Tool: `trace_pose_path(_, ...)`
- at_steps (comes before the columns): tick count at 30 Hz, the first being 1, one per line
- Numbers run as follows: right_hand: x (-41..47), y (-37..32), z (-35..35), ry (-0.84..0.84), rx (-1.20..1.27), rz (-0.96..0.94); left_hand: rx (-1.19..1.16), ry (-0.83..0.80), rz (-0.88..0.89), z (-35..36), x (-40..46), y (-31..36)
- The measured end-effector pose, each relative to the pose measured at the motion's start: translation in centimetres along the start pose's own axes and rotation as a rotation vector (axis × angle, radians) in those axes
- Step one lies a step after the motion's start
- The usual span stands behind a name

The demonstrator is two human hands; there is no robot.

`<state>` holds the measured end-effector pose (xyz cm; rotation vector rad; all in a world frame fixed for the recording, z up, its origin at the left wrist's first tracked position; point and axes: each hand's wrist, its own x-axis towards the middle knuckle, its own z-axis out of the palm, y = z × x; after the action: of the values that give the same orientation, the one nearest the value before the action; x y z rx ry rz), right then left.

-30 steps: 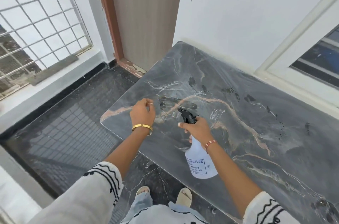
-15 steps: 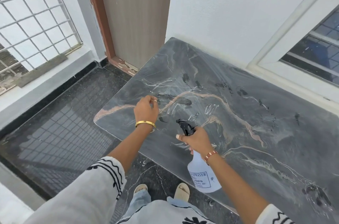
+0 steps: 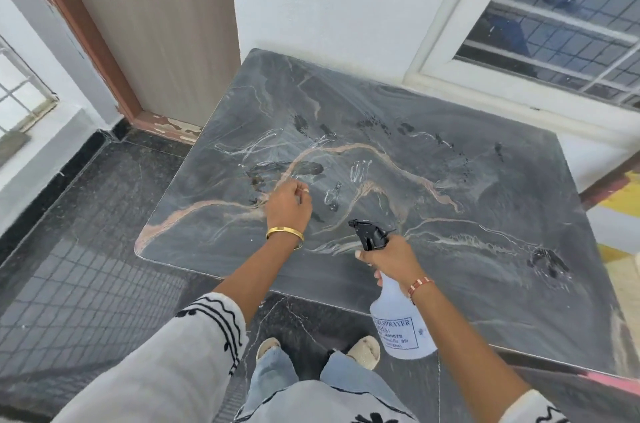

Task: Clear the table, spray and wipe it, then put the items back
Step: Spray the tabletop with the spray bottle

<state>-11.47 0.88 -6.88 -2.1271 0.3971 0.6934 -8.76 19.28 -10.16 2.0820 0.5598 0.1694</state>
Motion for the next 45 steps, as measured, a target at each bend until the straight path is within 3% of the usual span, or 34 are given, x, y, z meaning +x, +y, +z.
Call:
trace_pose_path(5,-1.3,1.5,-1.2,-0.002,0.117,0.013,0.001,-0.061,0.037,2.0,-0.9,0.9)
trace_pose_path(11,-1.7,3.2,-3.0,0.136,0.217,0.042,0.021,-0.102,0.086,4.5,-2.8,3.3)
trace_pose_path(20,-3.6,8.1,-8.6,0.134,0.275,0.053,0.042,-0.173,0.127,9.2,-6.7,5.8)
trace_pose_path(26,-4.5,12.7,-12.4,0.345,0.422,0.136,0.043,-0.259,0.186,13.4,-10.4,8.0)
trace_pose_path(41,-5.8,19.9,-19.1,0.494,0.55,0.233,0.076,-0.411,0.311,20.4,-16.6,11.9)
trace_pose_path(45,-6.2,21.4,-21.0,0.498,0.549,0.18,0.083,-0.426,0.333,21.8,-17.6,12.6)
